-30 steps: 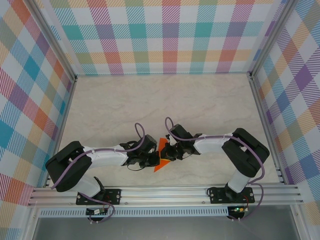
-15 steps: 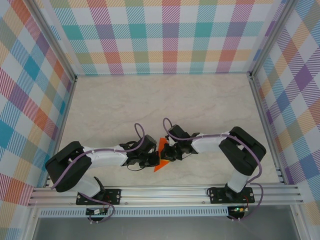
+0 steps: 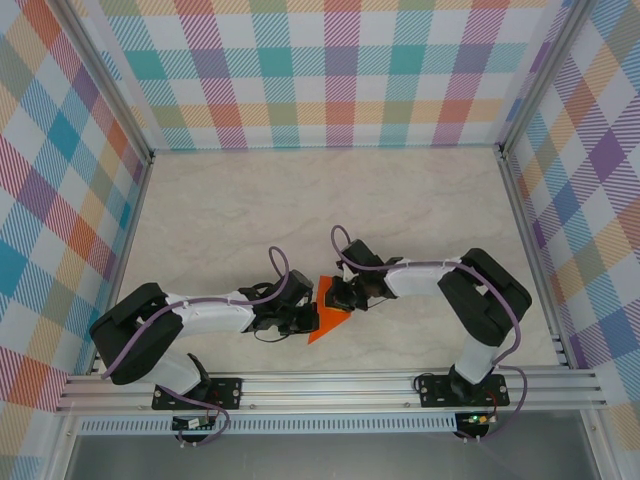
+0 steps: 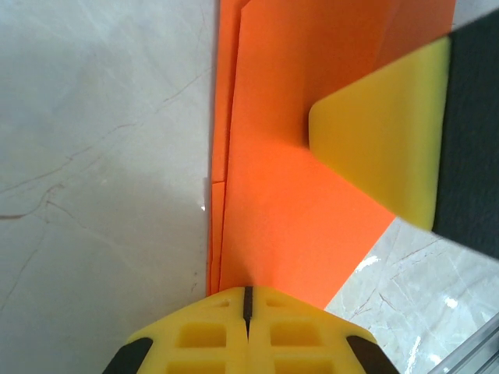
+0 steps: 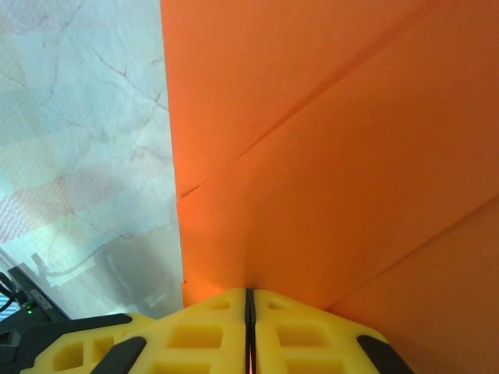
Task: Fold a paper plane with a square sheet of paper (pick it up from the middle)
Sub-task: Fourth fold the wing at the center of the table.
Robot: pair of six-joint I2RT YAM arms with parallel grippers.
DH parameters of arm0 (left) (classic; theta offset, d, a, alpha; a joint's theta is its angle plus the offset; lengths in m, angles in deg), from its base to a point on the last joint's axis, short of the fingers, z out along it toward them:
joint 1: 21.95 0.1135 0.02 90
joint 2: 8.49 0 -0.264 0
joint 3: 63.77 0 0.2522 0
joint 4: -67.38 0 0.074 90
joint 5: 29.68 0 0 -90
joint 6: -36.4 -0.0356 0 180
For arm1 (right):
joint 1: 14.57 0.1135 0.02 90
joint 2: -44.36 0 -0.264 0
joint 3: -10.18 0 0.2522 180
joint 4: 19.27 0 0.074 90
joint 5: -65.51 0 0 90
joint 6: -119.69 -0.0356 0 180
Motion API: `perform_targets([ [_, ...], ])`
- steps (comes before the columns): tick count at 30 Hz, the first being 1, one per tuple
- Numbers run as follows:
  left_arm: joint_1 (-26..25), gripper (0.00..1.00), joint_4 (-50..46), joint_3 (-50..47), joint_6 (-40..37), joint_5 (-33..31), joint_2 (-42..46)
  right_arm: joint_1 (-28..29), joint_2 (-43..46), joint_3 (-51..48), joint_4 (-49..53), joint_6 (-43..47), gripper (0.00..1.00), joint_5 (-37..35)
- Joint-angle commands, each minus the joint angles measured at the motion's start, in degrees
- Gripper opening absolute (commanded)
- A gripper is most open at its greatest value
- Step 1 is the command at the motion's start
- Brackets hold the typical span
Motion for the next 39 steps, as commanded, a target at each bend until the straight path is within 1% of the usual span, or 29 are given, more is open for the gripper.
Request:
perform_targets([
  [1,-0.64,0.03,-13.19,-5.63,-0.88,-5.94,-4.84,-3.72,-1.78,-0.34,-1.62,2.4,0.09,-3.16],
  [5,-0.64,0.03,-13.44,-5.82,-0.82,-6.2,-4.27,-7.42,-1.25,-2.71,-4.32,3.58,0.09,-1.91],
  [9,-0.64,0.03,-13.29,-5.88,-0.88,-6.17,-4.6,-10.49,-0.62,-2.93,-4.03,4.98,0.1,-2.28],
  [14,-0.64,0.03,-13.36,-5.8,-0.98,-5.92,-4.4,-12.55,1.08,-0.48,-0.67,6.68,0.1,-2.56],
  [18,-0.64,0.03,-13.54,-5.57,-0.96,-6.1,-4.18,-12.72,3.73,1.03,1.67,6.9,0.11,-2.44],
  [22,-0.64,0.03,-13.89,-4.95,-1.07,-6.11,-4.35,-11.31,7.07,0.04,-0.09,4.99,0.12,-0.2],
  [26,-0.64,0.04,-13.89,-4.44,-1.16,-6.01,-4.47,-7.61,8.4,-0.61,-0.76,3.44,0.13,0.55],
  [28,-0.64,0.03,-13.89,-4.26,-1.28,-5.99,-4.53,-6.04,7.45,-0.82,-1.88,2.47,0.13,1.64],
  [33,-0.64,0.04,-13.93,-4.15,-1.35,-5.79,-4.27,-2.12,1.86,0.11,-3.11,1.7,0.12,3.7],
  [36,-0.64,0.04,-14.28,-3.69,-1.62,-5.6,-3.67,-1.74,-1.38,-0.45,-2.18,1.54,0.09,3.27],
  [39,-0.64,0.04,-15.5,-2.35,-1.75,-5.31,-2.33,-1.73,-2.59,-3.61,-2.94,1.74,0.09,0.7],
])
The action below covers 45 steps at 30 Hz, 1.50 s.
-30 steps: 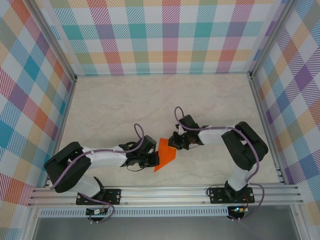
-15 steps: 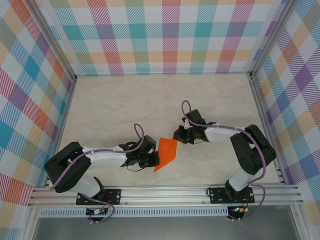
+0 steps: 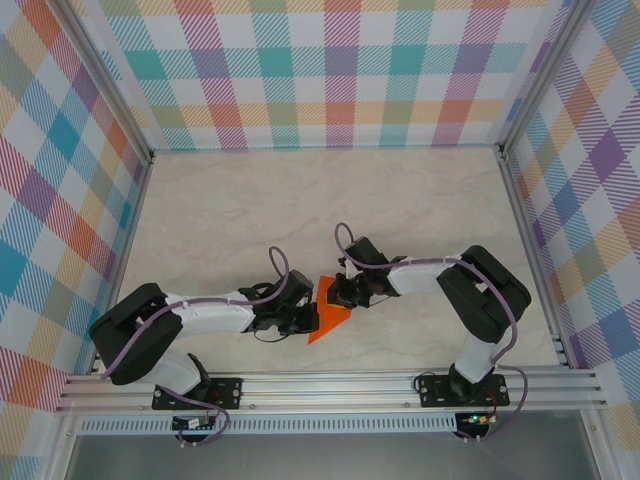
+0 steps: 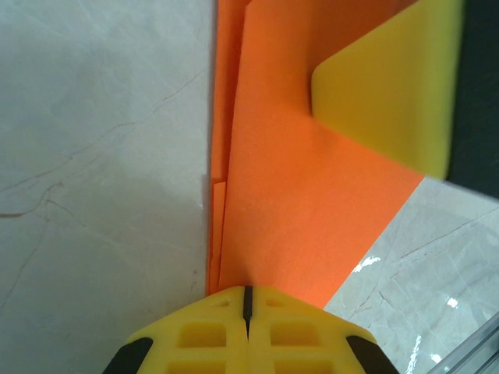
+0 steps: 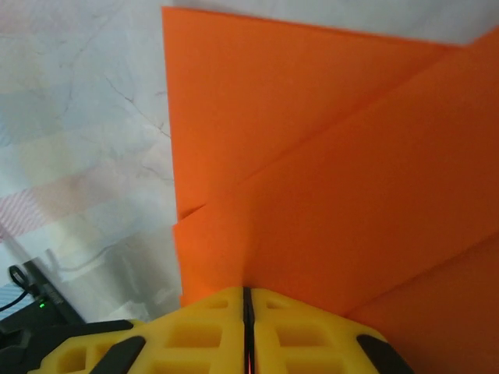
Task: Fold a paper plane with a square sheet of paper (pick it up from the middle)
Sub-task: Fourth fold the wing at the center of the table.
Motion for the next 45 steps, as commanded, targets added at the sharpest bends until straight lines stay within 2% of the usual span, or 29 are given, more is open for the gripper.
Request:
perform_targets([
  [1,-0.59,0.04,-15.16,-2.6,-1.49,-5.33,-2.18,-0.02,-2.42,-2.49,1.23,0.2,0.09,-2.62],
  [8,-0.38,0.09,-19.74,3.9,-2.01,-5.16,2.84,0.12,-3.84,-2.5,4.55,2.41,0.07,-5.14],
  [12,1.92,0.13,-21.9,8.37,-1.79,-5.19,5.89,0.04,-4.28,-2.11,4.89,2.94,0.07,-4.87],
  [18,4.83,0.14,-12.28,9.04,0.65,4.59,5.75,0.06,-4.74,-2.02,4.88,2.78,0.08,-5.05],
  [21,5.7,0.14,-3.5,7.54,2.75,9.89,3.03,0.06,-4.89,-2.12,4.83,2.7,0.08,-5.14],
  [26,5.82,0.14,1.45,6.49,3.49,12.58,-0.97,0.06,-4.95,-2.23,4.71,2.46,0.08,-5.3],
  [35,5.91,0.13,2.25,4.65,3.52,9.59,-4.99,0.11,-5.5,-2.07,4.77,1.98,0.08,-5.24],
  [39,5.77,0.13,4.58,3.75,4.49,10.61,-7.11,0.1,-6.28,-2.2,4.78,1.83,0.08,-5.27],
  [45,5.74,0.13,-4.19,2.67,2.44,6.43,-5.1,-0.01,-6.61,-2.49,5.55,1.71,0.08,-6.06],
])
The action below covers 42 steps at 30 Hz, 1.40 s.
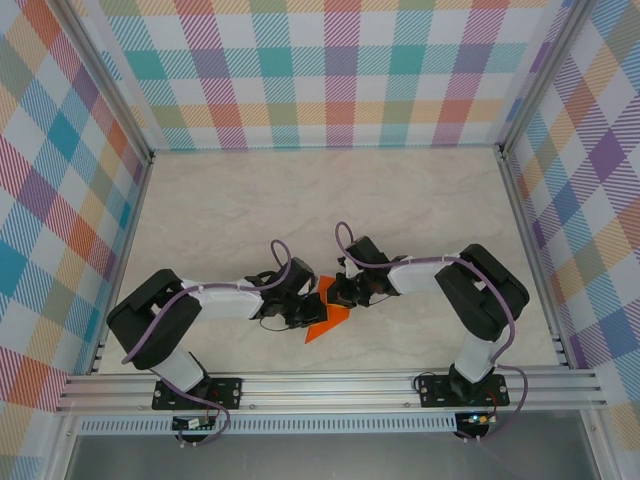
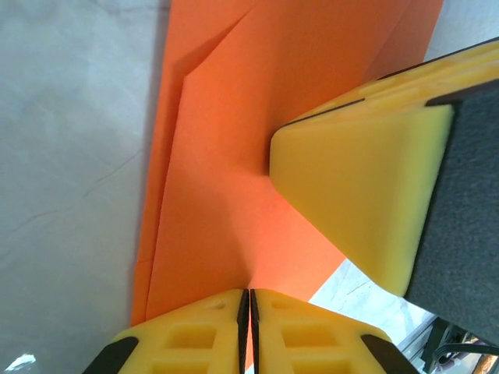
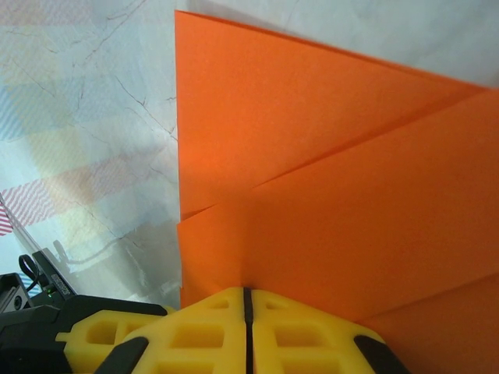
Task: Fold a paper plane with a square sheet of paper (pick it up from the middle)
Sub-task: Fourth fold the wing at the center of the table.
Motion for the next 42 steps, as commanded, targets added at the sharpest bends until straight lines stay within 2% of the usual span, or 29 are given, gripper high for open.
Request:
perform_targets([
  [1,0.57,0.13,-7.46,-2.47,-0.94,-3.34,1.33,0.47,-5.51,-2.49,6.6,0.17,0.08,-7.94],
  [13,0.51,0.14,-11.7,-7.74,-2.16,-1.54,6.76,0.49,-6.74,-1.87,6.99,-0.69,0.08,-7.96],
  [20,0.48,0.15,-15.92,-4.13,-3.23,-1.7,9.85,0.49,-6.78,-1.71,7.18,-0.73,0.08,-7.74],
  [26,0.49,0.16,-14.87,-0.9,-2.13,-2.24,13.97,0.47,-6.58,-1.63,7.39,-0.72,0.08,-7.64],
  [33,0.45,0.17,-5.8,-3.18,-1.03,4.09,9.19,0.49,-6.83,-1.35,7.34,-0.72,0.08,-7.35],
  [42,0.4,0.17,-8.59,-10.11,-1.71,2.25,6.13,0.49,-6.93,-1.53,8.05,-0.36,0.08,-7.64],
])
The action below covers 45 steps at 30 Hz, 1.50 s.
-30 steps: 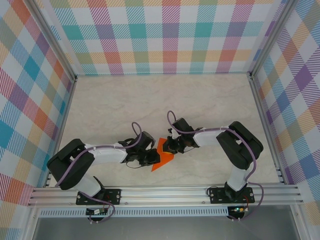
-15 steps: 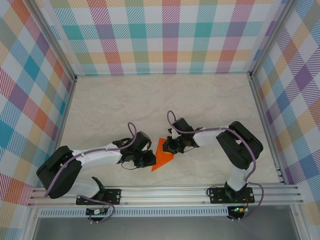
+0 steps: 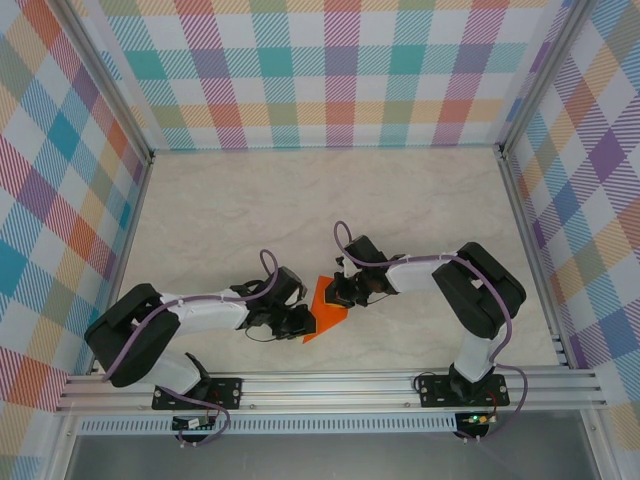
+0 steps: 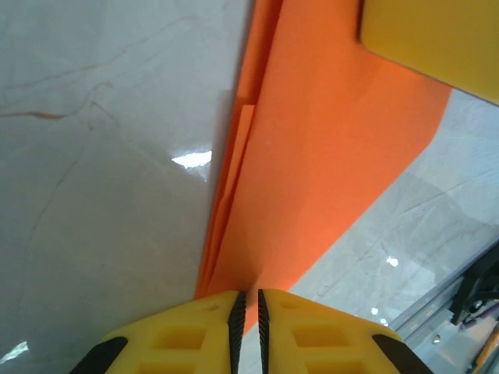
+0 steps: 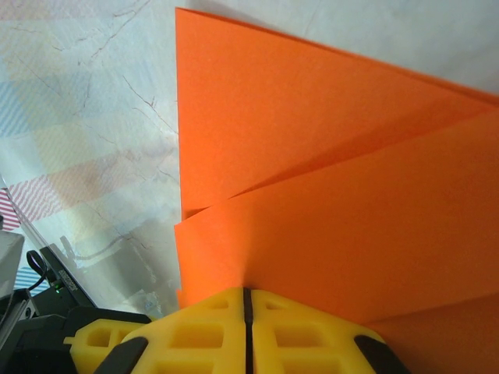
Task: Fold a paper plane with a square sheet of paper (pick it up from the middle)
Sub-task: Fourth fold the wing at the center of the table.
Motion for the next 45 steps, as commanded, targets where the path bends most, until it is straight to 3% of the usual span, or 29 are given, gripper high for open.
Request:
perform_targets([
  [1,0.25,0.17,-5.9,-3.84,-0.52,-0.3,-1.25,0.49,-5.77,-2.56,7.95,-0.17,0.08,-9.07],
  [8,0.23,0.18,-16.31,-4.83,-2.8,-3.2,4.58,0.49,-6.05,-2.56,8.02,-0.22,0.08,-9.25],
  [14,0.12,0.2,-18.1,-2.47,-4.92,-0.64,7.3,0.48,-6.2,-2.17,7.98,-0.17,0.08,-9.09],
  [19,0.21,0.2,-16.4,1.66,-2.8,-3.33,10.7,0.49,-6.18,-2.03,8.37,-0.13,0.08,-9.16],
  [29,0.02,0.2,-2.22,3.47,0.3,2.51,2.39,0.49,-6.02,-2.47,8.94,-0.08,0.08,-9.32],
  [34,-0.18,0.2,-6.2,1.69,-1.85,4.38,-0.93,0.48,-6.53,-2.56,8.73,-0.34,0.08,-9.32],
  [38,-0.36,0.2,-14.3,-0.18,-5.07,0.83,-1.79,0.49,-6.62,-2.58,8.75,-0.39,0.08,-9.34],
  [45,-0.32,0.19,-17.38,-3.25,-4.91,-1.45,0.58,0.49,-6.66,-1.93,9.54,0.18,0.08,-9.69],
])
